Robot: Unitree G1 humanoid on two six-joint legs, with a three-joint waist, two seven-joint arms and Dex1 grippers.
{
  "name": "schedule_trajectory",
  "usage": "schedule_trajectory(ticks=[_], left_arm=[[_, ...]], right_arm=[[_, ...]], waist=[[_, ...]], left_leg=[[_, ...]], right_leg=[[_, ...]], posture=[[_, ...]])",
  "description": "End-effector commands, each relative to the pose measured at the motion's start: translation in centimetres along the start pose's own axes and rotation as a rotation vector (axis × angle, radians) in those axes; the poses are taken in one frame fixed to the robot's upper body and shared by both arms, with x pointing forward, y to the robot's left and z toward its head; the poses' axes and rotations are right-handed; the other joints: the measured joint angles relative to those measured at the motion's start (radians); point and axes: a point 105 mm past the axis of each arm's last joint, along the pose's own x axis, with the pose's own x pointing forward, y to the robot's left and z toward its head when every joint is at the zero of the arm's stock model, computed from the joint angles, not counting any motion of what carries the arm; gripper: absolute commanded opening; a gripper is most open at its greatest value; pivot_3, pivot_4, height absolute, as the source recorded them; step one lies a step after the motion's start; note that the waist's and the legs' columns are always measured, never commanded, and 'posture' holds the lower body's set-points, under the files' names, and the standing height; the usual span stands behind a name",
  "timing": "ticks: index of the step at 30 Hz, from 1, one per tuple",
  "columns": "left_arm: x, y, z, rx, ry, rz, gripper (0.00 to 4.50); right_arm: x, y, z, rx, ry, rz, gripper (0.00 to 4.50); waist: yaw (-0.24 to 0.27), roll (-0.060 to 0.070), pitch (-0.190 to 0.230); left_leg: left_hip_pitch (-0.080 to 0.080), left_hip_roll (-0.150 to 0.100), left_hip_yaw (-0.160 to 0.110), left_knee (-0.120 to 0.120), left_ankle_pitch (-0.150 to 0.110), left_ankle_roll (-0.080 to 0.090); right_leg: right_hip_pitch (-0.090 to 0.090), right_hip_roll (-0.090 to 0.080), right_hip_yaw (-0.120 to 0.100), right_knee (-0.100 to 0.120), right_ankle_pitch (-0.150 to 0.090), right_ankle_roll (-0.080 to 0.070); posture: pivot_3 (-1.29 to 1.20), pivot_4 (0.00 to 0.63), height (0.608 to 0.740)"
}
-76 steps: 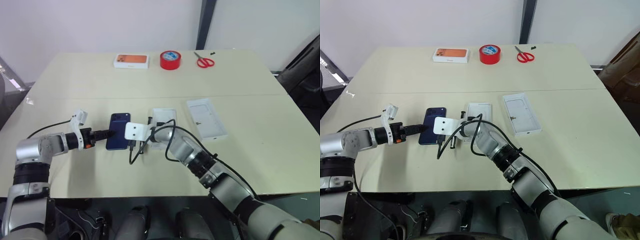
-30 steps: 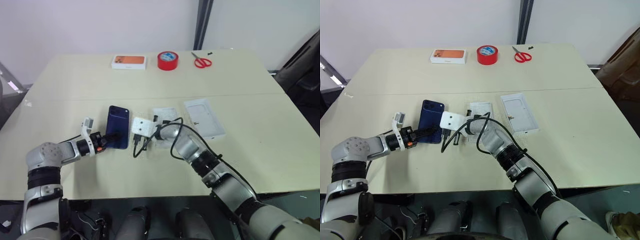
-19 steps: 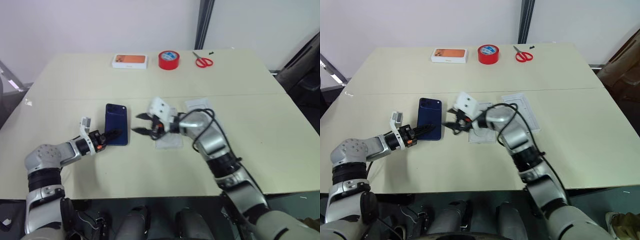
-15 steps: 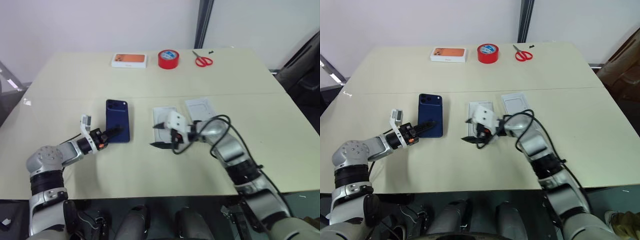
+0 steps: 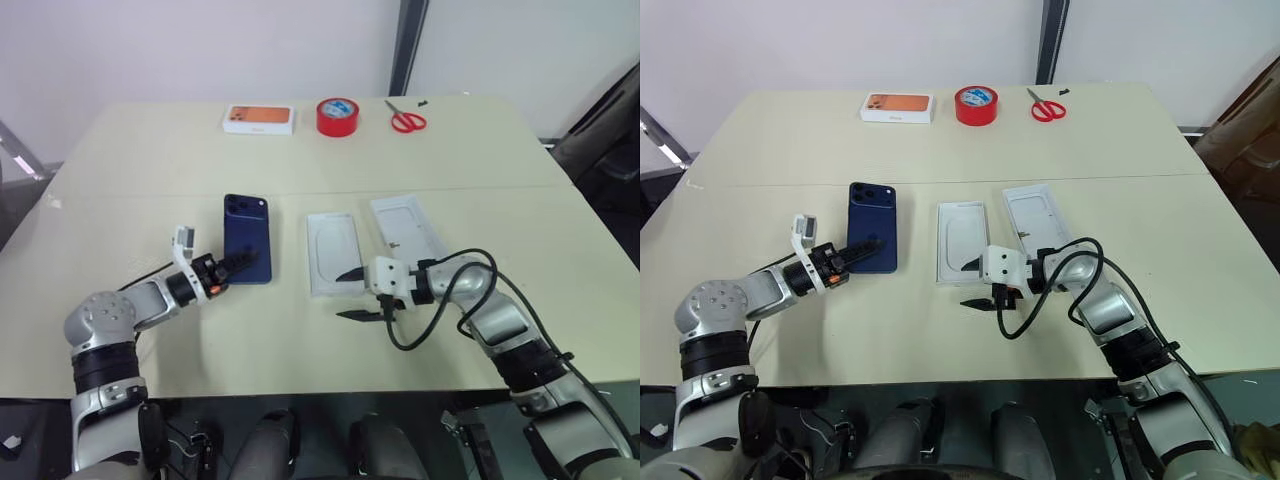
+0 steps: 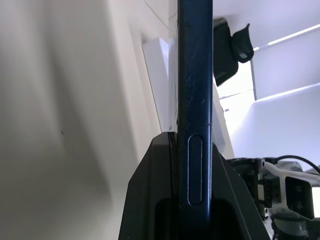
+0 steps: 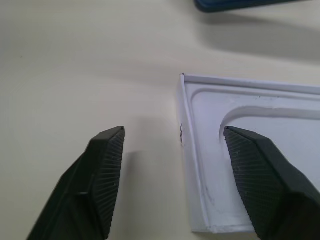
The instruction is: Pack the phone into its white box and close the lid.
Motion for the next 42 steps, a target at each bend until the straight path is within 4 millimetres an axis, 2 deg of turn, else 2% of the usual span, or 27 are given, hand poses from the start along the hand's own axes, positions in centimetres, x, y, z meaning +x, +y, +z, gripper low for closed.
schedule_trajectory(ticks=[1,8,11,13,18,24,30,33,36,38,42], left_arm=[[0.1,-1.8,0.6,0.045,-0.017,-0.061,0.00],[0.0,-2.0,0.7,0.057,-0.025,-0.060,0.00],[0.1,-2.0,0.7,0.055,-0.025,-0.059,0.00],[0.2,-2.2,0.6,0.057,-0.024,-0.063,0.00],[0.4,-2.3,0.5,0.054,-0.022,-0.067,0.00],[0.8,-2.9,0.8,0.055,-0.029,-0.086,0.00],[1.4,-3.6,0.5,0.050,-0.016,-0.100,0.00],[1.6,-3.8,0.5,0.048,-0.014,-0.102,0.00],[1.7,-3.8,0.4,0.054,-0.011,-0.093,0.00],[1.9,-3.9,0.2,0.049,-0.005,-0.097,0.00],[2.4,-3.9,-1.1,0.009,0.014,-0.104,0.00]], right_arm=[[0.4,-0.2,0.1,-0.047,0.008,-0.016,2.01],[0.6,-0.2,-0.4,-0.047,0.029,-0.011,2.01],[0.7,-0.4,-0.3,-0.032,0.016,-0.020,1.10],[0.8,-0.2,-0.1,-0.028,0.007,-0.006,0.09],[0.9,0.0,0.6,-0.035,-0.016,0.004,0.03],[2.2,1.2,3.1,-0.019,-0.072,0.019,0.03],[3.3,1.5,2.8,0.034,-0.015,-0.008,0.03],[3.3,1.4,2.7,0.042,-0.001,-0.020,0.98],[3.3,1.0,2.8,0.013,0.009,-0.046,2.52],[2.8,0.6,3.9,0.024,-0.032,-0.046,3.45],[0.9,-0.7,5.4,0.038,-0.090,-0.072,3.45]], waist=[[0.000,0.000,0.000],[-0.001,0.000,0.000],[-0.001,0.000,0.000],[-0.001,0.000,0.000],[-0.001,-0.001,0.000],[-0.002,-0.001,0.001],[0.001,-0.001,0.001],[0.001,-0.001,0.001],[-0.001,-0.001,0.001],[-0.001,-0.001,0.001],[0.001,-0.001,0.001]], left_leg=[[0.000,0.000,0.000,0.000,0.000,0.000],[0.000,0.000,0.000,0.000,0.001,-0.001],[0.000,0.000,0.000,0.000,0.001,-0.001],[0.000,0.000,0.000,0.000,0.001,-0.001],[0.000,0.000,0.000,0.000,0.001,-0.001],[0.000,0.000,0.000,0.000,0.001,-0.001],[0.000,0.000,0.000,0.000,0.001,-0.001],[0.000,0.000,0.000,0.000,0.001,-0.001],[0.000,0.000,0.000,0.000,0.001,-0.001],[0.000,0.000,0.000,0.000,0.001,-0.001],[0.000,0.000,0.000,0.000,0.001,-0.001]], right_leg=[[0.000,0.000,0.000,0.000,0.000,0.000],[0.000,0.000,0.000,0.000,0.000,0.000],[0.000,0.000,0.000,0.000,0.000,0.000],[0.000,0.000,0.000,0.000,0.000,0.000],[0.000,0.000,0.000,0.000,0.000,0.000],[0.000,0.000,0.000,0.000,0.000,0.000],[0.000,0.000,0.000,0.000,0.000,0.000],[0.000,0.000,0.000,0.000,0.000,0.000],[0.000,0.000,0.000,0.000,0.000,0.000],[0.000,0.000,0.000,0.000,0.000,0.000],[0.000,0.000,0.000,0.000,0.000,0.000]], posture=[[0.00,0.150,0.734],[0.00,0.150,0.734],[0.00,0.150,0.734],[0.00,0.150,0.734],[0.00,0.150,0.734],[0.00,0.150,0.734],[0.00,0.150,0.734],[0.00,0.150,0.734],[0.00,0.150,0.734],[0.00,0.150,0.734],[0.00,0.150,0.734]])
